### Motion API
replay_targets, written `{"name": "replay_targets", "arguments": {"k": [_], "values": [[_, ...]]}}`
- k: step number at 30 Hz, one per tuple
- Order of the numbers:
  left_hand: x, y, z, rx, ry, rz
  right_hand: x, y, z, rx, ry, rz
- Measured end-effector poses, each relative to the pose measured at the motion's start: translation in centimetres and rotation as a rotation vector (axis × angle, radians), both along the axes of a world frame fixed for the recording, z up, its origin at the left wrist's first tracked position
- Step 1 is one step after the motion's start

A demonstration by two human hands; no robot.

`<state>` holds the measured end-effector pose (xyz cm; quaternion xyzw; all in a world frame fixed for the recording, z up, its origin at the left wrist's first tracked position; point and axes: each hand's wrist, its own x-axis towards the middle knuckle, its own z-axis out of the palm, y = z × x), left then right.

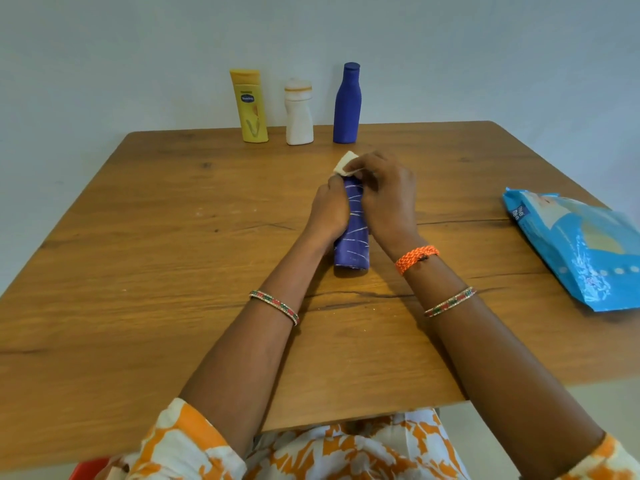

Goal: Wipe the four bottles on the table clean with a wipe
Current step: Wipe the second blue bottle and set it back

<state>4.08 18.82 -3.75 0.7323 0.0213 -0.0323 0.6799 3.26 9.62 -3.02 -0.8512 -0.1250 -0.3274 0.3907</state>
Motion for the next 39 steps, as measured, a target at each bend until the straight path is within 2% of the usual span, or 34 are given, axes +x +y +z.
{"name": "replay_targets", "arguments": {"k": [2, 3, 5, 7, 9, 11, 15, 18, 20, 27, 31, 34, 36, 39], "values": [[0.1, -0.3, -0.1, 0.024, -0.035, 0.031, -0.1, 0.4, 0.2, -0.146, -0.053, 0.022], [0.0, -0.3, -0.1, 0.029, -0.030, 0.031, -0.1, 0.4, 0.3, -0.148, -0.046, 0.027], [-0.1, 0.0, -0.1, 0.025, -0.009, 0.019, 0.2, -0.2, 0.2, 0.006, 0.010, 0.028], [0.1, 0.2, -0.1, -0.033, 0.020, -0.003, 0.5, -0.8, -0.1, 0.280, 0.140, 0.012], [-0.1, -0.1, 0.1, -0.062, 0.019, 0.042, 1.0, -1.2, -0.4, 0.400, 0.258, -0.025], [-0.1, -0.5, 0.3, -0.043, 0.000, 0.095, 0.9, -1.1, -0.8, 0.351, 0.262, -0.029], [-0.2, -0.8, 0.3, -0.014, -0.059, 0.143, -0.3, -0.4, -0.6, 0.055, 0.010, -0.017], [-0.1, -0.6, -0.5, -0.011, -0.094, 0.063, -0.6, 0.8, -0.3, -0.096, -0.176, 0.062], [-0.4, -0.4, -0.8, -0.101, -0.042, -0.038, -0.7, 1.3, 0.0, -0.089, -0.154, 0.108], [-1.2, -0.1, -0.2, -0.444, 0.056, -0.077, -1.3, -0.5, 0.5, 0.183, -0.130, 0.100], [-1.4, 0.5, 0.0, -0.570, 0.141, -0.229, -2.0, -0.5, 0.7, 0.284, -0.072, 0.131], [-1.7, 1.1, 0.4, -0.685, 0.203, -0.349, -2.6, 0.1, 1.3, 0.451, -0.048, 0.156], [-1.8, 1.4, 0.7, -0.741, 0.232, -0.458, -2.6, 0.2, 1.5, 0.641, 0.077, 0.155], [-1.8, 1.3, 0.8, -0.734, 0.213, -0.575, -2.4, -0.4, 1.5, 1.008, 0.421, 0.268]]}}
